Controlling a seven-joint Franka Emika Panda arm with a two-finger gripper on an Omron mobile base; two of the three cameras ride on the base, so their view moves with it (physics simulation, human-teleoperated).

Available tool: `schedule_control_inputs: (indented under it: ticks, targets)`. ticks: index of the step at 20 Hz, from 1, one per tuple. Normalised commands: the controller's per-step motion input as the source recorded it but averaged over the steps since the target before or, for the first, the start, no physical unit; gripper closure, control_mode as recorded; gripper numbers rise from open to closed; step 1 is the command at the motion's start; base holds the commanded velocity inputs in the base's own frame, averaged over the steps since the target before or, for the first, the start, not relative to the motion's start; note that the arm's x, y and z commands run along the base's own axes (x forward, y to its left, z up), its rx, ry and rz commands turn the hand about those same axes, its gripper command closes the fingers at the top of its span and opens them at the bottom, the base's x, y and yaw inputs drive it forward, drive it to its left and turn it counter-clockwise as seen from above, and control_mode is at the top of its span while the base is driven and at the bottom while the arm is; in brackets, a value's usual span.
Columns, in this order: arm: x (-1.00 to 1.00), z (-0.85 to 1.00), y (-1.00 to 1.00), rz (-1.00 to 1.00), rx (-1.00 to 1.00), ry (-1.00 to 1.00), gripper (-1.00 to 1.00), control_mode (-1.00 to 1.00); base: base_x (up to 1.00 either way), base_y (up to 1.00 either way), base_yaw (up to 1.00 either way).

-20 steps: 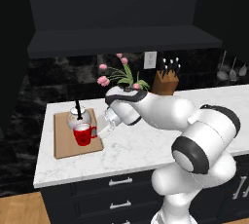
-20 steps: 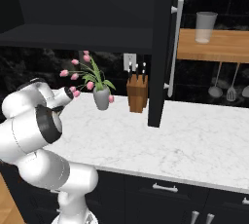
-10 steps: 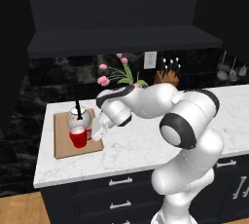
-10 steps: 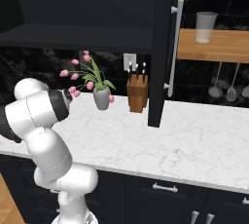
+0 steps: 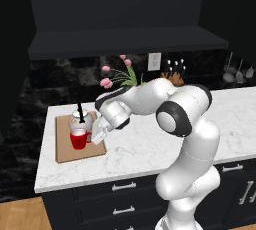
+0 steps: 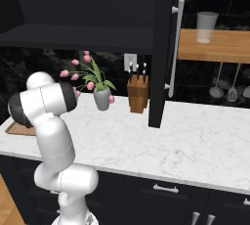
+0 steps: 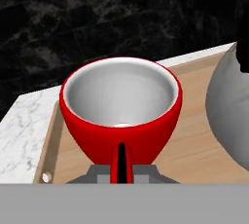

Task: Pick the kettle from the counter and place it on the tray. Then pick the mug from the cabinet and place it on the tray. Then close the cabinet doors.

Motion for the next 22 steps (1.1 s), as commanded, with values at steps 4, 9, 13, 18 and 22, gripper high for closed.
schedule_control_inputs:
  ticks: [4,9,13,18,22]
  targets:
    - [0.11,-0.26,0.09,0.00,0.00,-0.01,1.00,-1.00,0.00,0.00,0.00]
    - [-0.05,-0.05,0.22,0.00,-0.02,-0.05,1.00,-1.00,0.00,0.00,0.00]
    - [-0.05,0.04,0.29,0.00,-0.06,-0.02,1.00,-1.00,0.00,0.00,0.00]
    - [-0.27,0.02,0.03,0.00,-0.05,0.00,-1.00,-1.00,0.00,0.00,0.00]
    - [-0.34,0.01,-0.22,0.00,-0.01,0.00,-1.00,-1.00,0.00,0.00,0.00]
